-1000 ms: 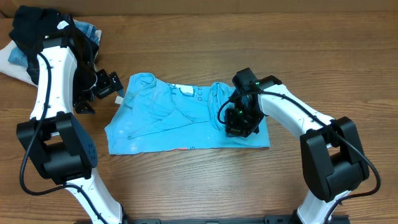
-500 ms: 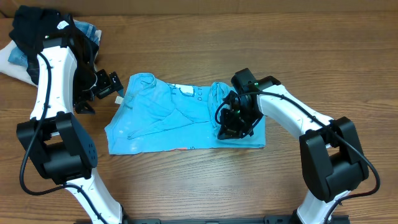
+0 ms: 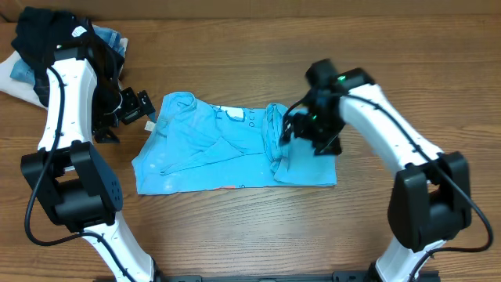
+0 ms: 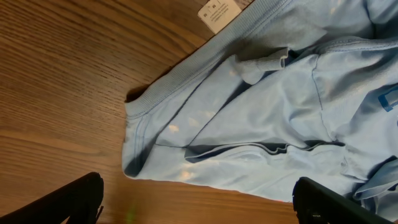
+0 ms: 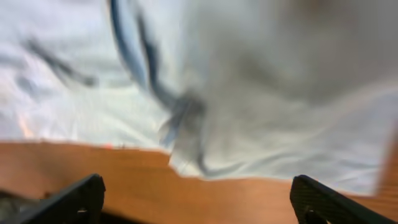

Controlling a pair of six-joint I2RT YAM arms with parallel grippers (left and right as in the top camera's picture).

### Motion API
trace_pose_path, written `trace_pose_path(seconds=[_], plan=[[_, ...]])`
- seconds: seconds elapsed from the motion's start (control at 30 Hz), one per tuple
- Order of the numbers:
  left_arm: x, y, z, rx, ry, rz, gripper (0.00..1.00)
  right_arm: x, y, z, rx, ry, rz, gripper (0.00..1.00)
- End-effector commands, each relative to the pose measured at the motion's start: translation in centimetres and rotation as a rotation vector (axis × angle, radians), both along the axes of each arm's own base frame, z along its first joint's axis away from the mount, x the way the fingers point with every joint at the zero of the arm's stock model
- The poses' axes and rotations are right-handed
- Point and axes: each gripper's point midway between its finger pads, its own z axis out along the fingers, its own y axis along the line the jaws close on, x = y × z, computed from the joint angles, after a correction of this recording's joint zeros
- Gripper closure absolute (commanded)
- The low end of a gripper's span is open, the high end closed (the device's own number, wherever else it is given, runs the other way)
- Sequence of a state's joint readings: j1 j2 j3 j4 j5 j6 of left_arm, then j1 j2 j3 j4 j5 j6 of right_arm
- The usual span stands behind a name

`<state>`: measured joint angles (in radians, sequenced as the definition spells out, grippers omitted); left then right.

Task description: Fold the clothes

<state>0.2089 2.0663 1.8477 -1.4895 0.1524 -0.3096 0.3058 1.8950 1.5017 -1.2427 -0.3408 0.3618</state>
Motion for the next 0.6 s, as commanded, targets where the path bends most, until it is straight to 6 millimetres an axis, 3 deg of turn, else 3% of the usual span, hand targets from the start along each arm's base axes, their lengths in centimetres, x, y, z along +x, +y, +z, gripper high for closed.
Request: trace_pose_path(seconds=[0.0, 0.17, 0.27, 0.57], plan=[[0.1, -0.3, 0.5, 0.005, -0.017, -0.028, 0.00, 3.0, -4.7, 1.5, -0.044, -0.107, -0.077, 0.00], [0.2, -0.3, 0.5, 0.005, -0.021, -0.027, 0.00, 4.8, -10.2, 1.3, -0.031, -0.176, -0.078, 0.00], [0.2, -0.3, 0.5, 0.005, -0.022, -0.027, 0.00, 5.4, -11.6, 1.0, 0.031, -0.206, -0.085, 0.00], [0.2, -0.3, 0.5, 0.004, -0.019, -0.027, 0.00, 5.3, -9.9, -1.0, 0.295, -0.269, -0.066, 0.00]])
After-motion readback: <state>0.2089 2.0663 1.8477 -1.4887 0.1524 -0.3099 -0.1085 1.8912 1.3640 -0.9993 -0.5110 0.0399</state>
